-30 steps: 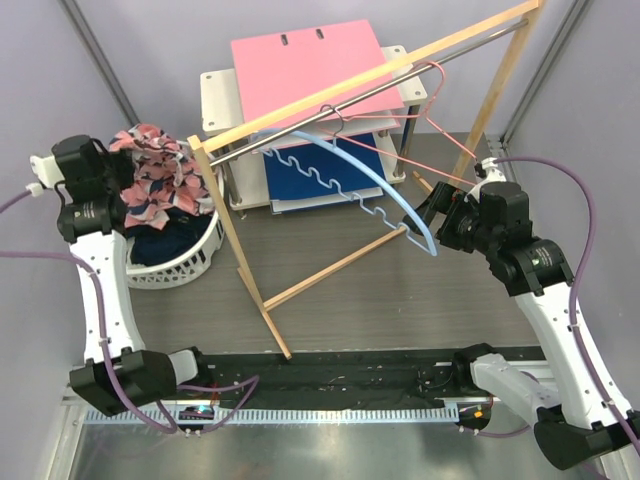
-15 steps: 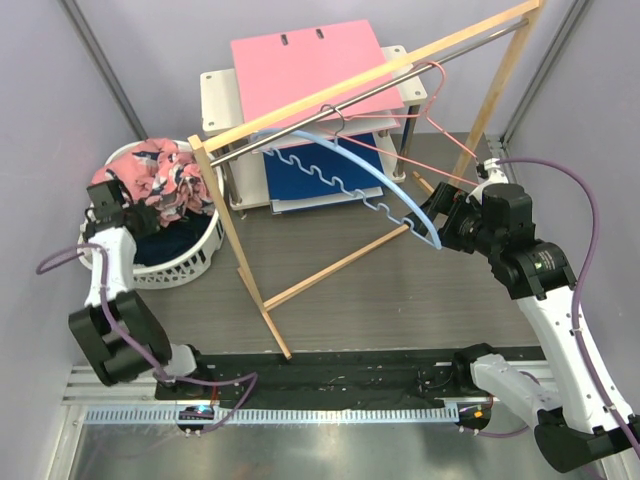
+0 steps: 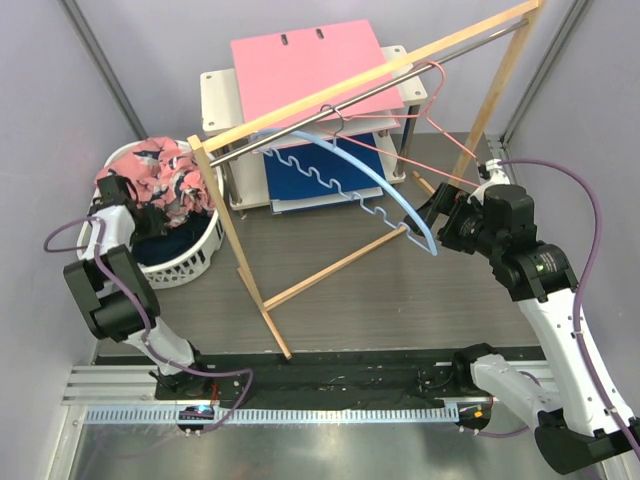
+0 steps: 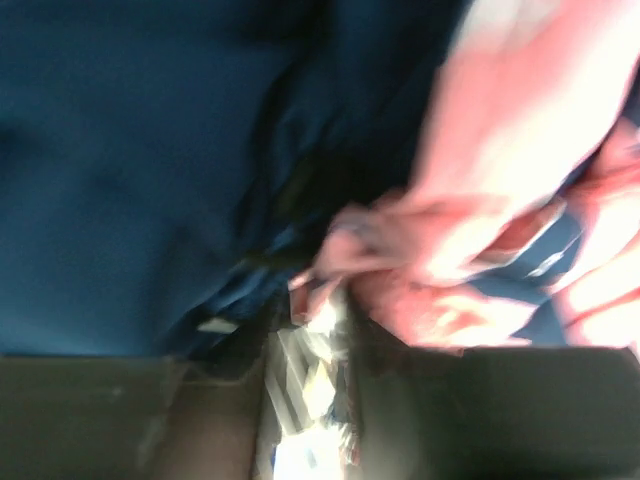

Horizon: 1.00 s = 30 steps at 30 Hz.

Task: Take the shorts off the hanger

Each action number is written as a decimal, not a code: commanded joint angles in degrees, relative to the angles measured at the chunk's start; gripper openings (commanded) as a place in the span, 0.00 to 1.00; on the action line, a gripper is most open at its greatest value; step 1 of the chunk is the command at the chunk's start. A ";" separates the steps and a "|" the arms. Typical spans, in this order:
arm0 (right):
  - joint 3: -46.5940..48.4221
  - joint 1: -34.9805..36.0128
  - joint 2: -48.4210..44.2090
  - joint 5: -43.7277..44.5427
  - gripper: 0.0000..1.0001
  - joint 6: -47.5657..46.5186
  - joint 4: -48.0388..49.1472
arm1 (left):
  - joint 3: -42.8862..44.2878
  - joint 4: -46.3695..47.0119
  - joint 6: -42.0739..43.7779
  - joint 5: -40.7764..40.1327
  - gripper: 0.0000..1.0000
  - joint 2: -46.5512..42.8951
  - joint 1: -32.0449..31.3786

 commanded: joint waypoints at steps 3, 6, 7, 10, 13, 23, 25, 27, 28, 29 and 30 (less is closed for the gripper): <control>-0.92 0.20 -2.16 -2.41 0.99 1.29 2.51 | 0.84 -6.84 5.32 -3.15 0.70 -7.84 -0.82; -1.19 0.20 -2.68 -4.25 1.00 1.20 2.16 | 1.73 -9.14 6.65 -3.76 0.80 -11.69 -0.82; -1.36 0.20 -2.86 -4.61 0.99 0.94 2.16 | 1.64 -9.23 6.65 -3.76 0.84 -12.93 -0.91; -2.59 0.47 -3.56 -5.67 0.99 0.94 1.81 | 1.11 -11.41 7.17 -3.68 0.92 -17.68 -0.83; -3.56 2.22 -3.83 -6.11 0.99 1.20 2.07 | 0.85 -13.19 8.14 -3.59 0.99 -21.71 -1.26; -4.96 5.21 -5.06 -6.54 1.00 0.76 2.07 | 4.46 -11.74 22.18 1.57 0.99 -34.20 -14.44; -5.49 5.22 -5.76 -6.63 1.00 1.02 2.07 | 0.96 -8.80 28.69 7.65 1.00 -38.59 -18.56; -5.84 5.22 -6.29 -6.98 0.99 0.94 2.07 | -3.69 -5.91 32.03 12.89 1.00 -45.88 -21.11; -6.02 5.30 -6.64 -7.07 1.00 0.94 1.98 | -5.29 -5.98 34.49 13.98 1.00 -48.34 -21.39; -6.28 5.30 -6.81 -7.16 1.00 0.94 2.07 | -7.22 -6.07 35.29 15.38 1.00 -53.59 -21.57; -6.89 5.30 -6.90 -7.25 0.99 1.02 2.16 | -10.81 -6.51 36.26 15.92 1.00 -55.81 -21.48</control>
